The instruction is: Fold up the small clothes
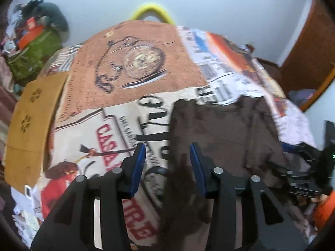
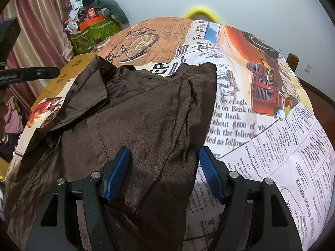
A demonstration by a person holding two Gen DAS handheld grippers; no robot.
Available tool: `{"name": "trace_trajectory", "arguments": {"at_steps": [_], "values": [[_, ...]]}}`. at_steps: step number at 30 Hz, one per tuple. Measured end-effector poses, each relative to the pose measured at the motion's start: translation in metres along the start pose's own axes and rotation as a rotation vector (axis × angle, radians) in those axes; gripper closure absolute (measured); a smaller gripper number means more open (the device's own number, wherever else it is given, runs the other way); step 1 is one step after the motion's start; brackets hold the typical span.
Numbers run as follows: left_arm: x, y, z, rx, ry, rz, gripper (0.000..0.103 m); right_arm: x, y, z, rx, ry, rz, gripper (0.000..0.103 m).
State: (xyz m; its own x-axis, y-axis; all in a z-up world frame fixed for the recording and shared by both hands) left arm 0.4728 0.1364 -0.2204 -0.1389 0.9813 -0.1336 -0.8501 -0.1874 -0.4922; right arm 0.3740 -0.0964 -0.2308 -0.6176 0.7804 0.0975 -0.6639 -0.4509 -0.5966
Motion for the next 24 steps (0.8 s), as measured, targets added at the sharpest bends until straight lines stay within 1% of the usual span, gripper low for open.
{"name": "trace_trajectory", "arguments": {"at_steps": [1, 2, 4, 5, 7, 8, 9, 13, 17, 19, 22, 24], "values": [[0.001, 0.002, -0.008, 0.012, -0.017, 0.001, 0.060, 0.000, 0.000, 0.000, 0.001, 0.001, 0.000, 0.037], [0.001, 0.006, -0.015, 0.027, -0.016, -0.001, 0.060, 0.000, 0.000, 0.000, 0.002, 0.000, -0.001, 0.037], [-0.001, 0.013, -0.031, 0.064, -0.019, -0.016, 0.054, 0.001, 0.000, 0.000, 0.005, 0.001, 0.002, 0.037], [-0.003, 0.017, -0.039, 0.077, -0.041, -0.030, 0.054, 0.000, 0.000, 0.001, 0.006, 0.001, 0.003, 0.038], [-0.009, 0.023, -0.056, 0.090, -0.118, -0.077, 0.053, 0.000, -0.001, 0.001, 0.010, 0.000, 0.003, 0.038], [-0.010, 0.023, -0.059, 0.085, -0.142, -0.085, 0.053, 0.000, -0.001, 0.001, 0.013, 0.001, 0.005, 0.038], [-0.009, 0.022, -0.061, 0.073, -0.150, -0.080, 0.053, 0.000, -0.001, 0.002, 0.019, 0.002, 0.006, 0.038], [-0.006, 0.007, -0.062, 0.055, -0.133, -0.047, 0.053, 0.000, -0.004, 0.007, 0.013, -0.031, -0.018, 0.038], [-0.010, -0.012, -0.074, 0.062, -0.126, -0.026, 0.053, 0.003, -0.003, 0.003, 0.031, -0.010, 0.000, 0.038], [-0.012, -0.018, -0.085, 0.074, -0.138, -0.014, 0.053, 0.004, 0.000, 0.002, 0.031, 0.002, 0.016, 0.038], [-0.014, -0.025, -0.101, 0.082, -0.190, -0.019, 0.053, 0.005, -0.001, 0.004, 0.038, 0.012, 0.036, 0.038], [-0.011, -0.028, -0.098, 0.083, -0.177, -0.008, 0.053, 0.003, -0.004, 0.009, 0.023, 0.012, 0.034, 0.038]]}}
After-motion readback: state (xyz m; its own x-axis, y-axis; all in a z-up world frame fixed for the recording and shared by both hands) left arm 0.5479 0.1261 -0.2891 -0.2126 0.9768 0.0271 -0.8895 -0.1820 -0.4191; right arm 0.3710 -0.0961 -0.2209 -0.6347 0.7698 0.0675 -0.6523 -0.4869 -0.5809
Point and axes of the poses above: each gripper's, at about its wrist camera, not at the fingertips, and z roughly against the way its jaws point, x to its left, y to its underside, the point moved 1 cm from there along -z, roughly the way its jaws point, and after that the axes turned 9 degrees about z, right-handed, at the moved point
